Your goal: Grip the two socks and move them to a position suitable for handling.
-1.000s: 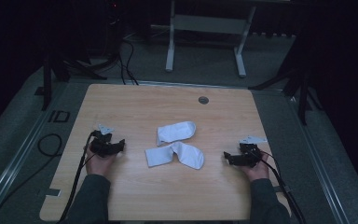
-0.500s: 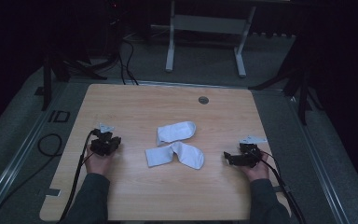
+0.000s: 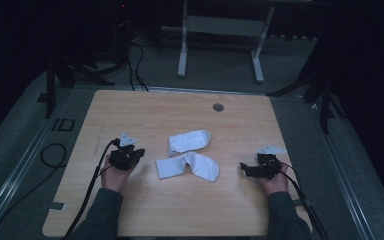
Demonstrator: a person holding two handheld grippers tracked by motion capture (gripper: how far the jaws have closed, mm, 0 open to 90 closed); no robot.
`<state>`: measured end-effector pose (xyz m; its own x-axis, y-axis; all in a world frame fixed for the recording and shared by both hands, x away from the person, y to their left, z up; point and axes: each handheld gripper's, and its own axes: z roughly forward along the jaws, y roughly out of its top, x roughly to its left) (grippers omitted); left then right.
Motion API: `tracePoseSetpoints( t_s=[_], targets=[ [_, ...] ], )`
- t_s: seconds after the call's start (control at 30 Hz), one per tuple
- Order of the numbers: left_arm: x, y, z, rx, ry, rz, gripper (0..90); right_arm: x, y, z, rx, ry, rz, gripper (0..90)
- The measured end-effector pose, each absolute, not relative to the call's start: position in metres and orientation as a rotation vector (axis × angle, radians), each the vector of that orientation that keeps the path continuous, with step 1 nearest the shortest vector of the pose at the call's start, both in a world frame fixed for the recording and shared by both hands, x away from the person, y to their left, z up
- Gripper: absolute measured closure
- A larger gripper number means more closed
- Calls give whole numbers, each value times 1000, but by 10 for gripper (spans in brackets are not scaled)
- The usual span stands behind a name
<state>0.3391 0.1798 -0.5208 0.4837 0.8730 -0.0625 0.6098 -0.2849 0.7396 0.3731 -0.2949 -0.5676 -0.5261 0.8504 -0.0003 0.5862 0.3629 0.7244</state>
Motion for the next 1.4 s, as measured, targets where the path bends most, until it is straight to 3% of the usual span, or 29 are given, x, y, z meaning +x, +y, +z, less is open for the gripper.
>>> tracePoseSetpoints(
  t_s=[0.77, 0.8, 0.87, 0.9, 0.97, 1.1, 1.4],
  targets=[
    [309, 117, -536, 2177, 1023, 353, 898, 372, -295, -568, 1261, 2250, 966, 143],
    [309, 115, -537, 2192, 1019, 352, 898, 372, -295, -568, 1263, 2248, 967, 155],
    [309, 113, -541, 2213, 1020, 359, 898, 370, -296, -566, 1281, 2221, 967, 288],
    [309, 113, -541, 2213, 1020, 359, 898, 370, -296, -566, 1281, 2221, 967, 288],
    [310, 113, -544, 2231, 1024, 363, 898, 368, -299, -562, 1329, 2200, 968, 437],
    [310, 111, -548, 2259, 1021, 356, 898, 363, -300, -553, 1313, 2188, 1032, 498],
    [308, 122, -547, 2277, 1037, 365, 898, 353, -285, -537, 1184, 2231, 1030, 507]
  ],
)
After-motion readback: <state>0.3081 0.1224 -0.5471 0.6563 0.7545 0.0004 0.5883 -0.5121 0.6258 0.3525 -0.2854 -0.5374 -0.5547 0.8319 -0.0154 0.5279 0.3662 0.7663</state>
